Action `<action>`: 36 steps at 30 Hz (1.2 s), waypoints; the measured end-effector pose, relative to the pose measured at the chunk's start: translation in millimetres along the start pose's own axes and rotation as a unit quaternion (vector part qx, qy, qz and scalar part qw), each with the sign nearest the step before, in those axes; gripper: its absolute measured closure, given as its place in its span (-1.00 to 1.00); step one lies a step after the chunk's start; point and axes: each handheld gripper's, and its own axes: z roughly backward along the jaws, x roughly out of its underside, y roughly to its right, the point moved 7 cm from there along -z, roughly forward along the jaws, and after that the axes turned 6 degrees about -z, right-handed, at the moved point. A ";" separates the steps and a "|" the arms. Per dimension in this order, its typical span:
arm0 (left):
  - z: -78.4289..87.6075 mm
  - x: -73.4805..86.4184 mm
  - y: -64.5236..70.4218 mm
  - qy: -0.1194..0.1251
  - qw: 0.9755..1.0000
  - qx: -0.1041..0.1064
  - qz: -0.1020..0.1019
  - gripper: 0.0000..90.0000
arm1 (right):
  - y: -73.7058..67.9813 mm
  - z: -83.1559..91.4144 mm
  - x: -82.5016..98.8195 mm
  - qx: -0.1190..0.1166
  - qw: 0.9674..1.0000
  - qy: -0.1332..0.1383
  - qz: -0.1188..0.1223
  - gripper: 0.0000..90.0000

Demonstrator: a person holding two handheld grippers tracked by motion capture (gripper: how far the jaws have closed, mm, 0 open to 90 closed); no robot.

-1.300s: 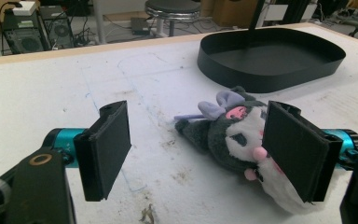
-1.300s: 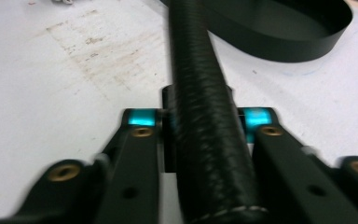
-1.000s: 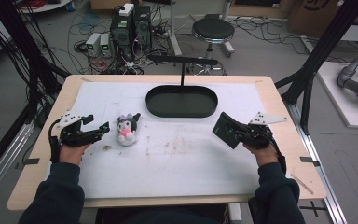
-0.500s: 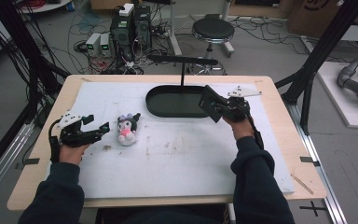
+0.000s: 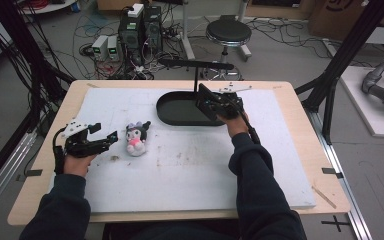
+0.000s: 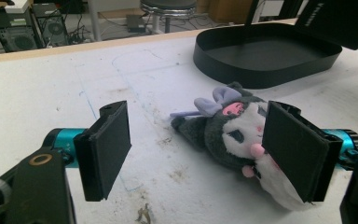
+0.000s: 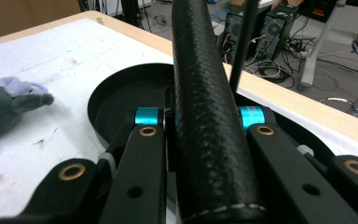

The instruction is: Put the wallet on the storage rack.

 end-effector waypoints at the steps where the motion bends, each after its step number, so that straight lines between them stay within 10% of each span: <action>1: 0.0 0.0 0.0 0.000 1.000 0.000 0.000 -0.48 | -0.4 -4.8 -0.9 0.003 1.000 0.002 -0.001 0.74; 17: 0.2 0.3 -0.2 -0.001 1.000 -0.002 -0.004 -0.48 | 16.8 -58.1 20.1 0.020 0.995 -0.011 -0.101 0.64; 23: 0.2 0.5 -0.3 -0.002 1.000 -0.002 -0.004 -0.49 | 32.1 -53.0 21.1 0.080 0.994 -0.018 -0.069 0.09; 29: -0.1 0.5 0.5 -0.002 1.000 -0.003 -0.005 -0.49 | 44.9 -44.7 24.8 0.144 0.988 -0.059 -0.007 0.14; 36: -0.3 0.7 0.3 -0.003 1.000 -0.001 -0.004 -0.49 | 49.9 -47.4 32.5 0.163 0.983 -0.081 -0.019 0.09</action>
